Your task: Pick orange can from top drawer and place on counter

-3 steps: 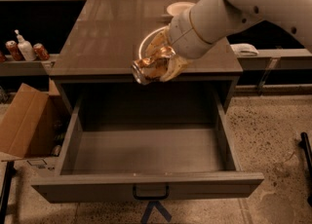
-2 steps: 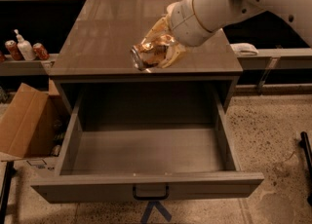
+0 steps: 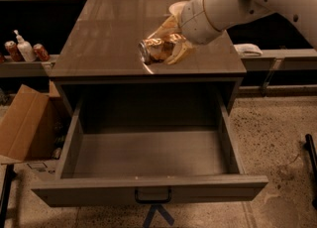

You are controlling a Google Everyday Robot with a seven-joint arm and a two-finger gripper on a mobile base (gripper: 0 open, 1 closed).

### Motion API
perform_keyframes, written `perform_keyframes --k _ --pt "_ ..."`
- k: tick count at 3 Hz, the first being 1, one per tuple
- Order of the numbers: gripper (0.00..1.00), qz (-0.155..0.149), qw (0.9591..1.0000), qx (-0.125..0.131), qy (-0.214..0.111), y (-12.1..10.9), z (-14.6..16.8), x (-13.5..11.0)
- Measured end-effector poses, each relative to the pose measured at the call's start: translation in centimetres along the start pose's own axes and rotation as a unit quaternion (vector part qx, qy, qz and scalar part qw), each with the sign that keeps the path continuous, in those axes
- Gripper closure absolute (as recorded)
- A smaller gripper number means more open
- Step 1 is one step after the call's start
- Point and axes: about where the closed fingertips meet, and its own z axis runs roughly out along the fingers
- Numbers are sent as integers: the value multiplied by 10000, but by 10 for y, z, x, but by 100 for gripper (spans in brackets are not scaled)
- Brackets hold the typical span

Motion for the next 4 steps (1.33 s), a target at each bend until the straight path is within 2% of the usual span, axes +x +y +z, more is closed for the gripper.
perform_keyframes --k 1,2,3,4 --pt "100 691 9975 82 -111 -12 9 35" --pt "100 1264 9918 28 -178 -20 23 69" --pt "82 1540 9878 -164 -187 -30 38 92" --pt "58 1723 9846 -285 -110 -41 48 111"
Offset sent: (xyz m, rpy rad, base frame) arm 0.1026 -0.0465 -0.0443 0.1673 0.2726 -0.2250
